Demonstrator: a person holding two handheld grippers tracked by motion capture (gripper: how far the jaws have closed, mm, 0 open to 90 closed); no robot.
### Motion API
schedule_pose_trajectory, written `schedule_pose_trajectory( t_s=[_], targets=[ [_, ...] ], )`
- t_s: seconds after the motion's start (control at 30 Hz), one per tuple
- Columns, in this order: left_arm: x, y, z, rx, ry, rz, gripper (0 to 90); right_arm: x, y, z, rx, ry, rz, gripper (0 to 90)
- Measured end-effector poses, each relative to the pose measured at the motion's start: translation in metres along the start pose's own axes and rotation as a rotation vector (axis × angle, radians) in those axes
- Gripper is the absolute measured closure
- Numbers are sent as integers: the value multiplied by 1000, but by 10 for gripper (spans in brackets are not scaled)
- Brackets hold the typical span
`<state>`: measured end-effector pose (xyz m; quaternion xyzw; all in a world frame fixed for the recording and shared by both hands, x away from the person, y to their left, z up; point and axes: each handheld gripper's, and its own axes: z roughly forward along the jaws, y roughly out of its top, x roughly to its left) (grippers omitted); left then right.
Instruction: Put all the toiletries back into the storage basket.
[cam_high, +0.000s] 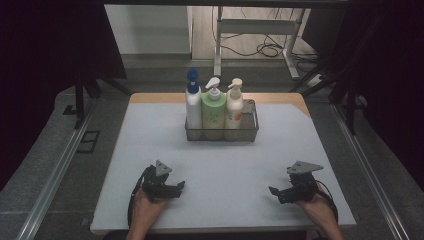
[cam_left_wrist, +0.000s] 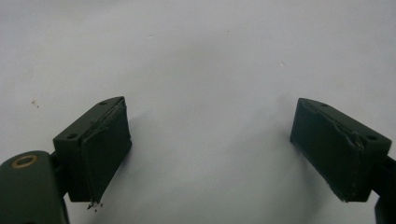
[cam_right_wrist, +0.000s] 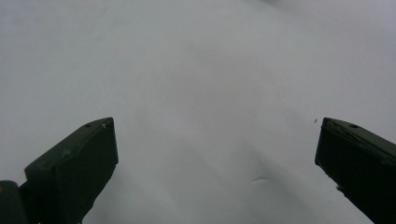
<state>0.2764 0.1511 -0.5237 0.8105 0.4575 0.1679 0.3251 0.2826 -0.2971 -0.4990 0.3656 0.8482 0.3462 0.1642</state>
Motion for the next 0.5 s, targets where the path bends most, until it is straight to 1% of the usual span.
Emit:
schedule_pose_trajectory(
  t_s=[0.1,0.2,0.23,0.27,0.3,0.5],
  targets=[
    [0,0,0,0,0,0,117,1,-6,6,15,4,0,0],
    [0,0,0,0,0,0,117,2,-13,14,48,11,0,0],
    [0,0,0,0,0,-1,117,1,-16,15,34,20,17,0],
    [0,0,0,0,0,0,117,0,-16,15,27,25,22,0],
    [0,0,0,0,0,-1,117,1,-16,15,30,14,14,0],
    [0,0,0,0,1,-2,118,1,-17,16,27,14,14,0]
  ],
)
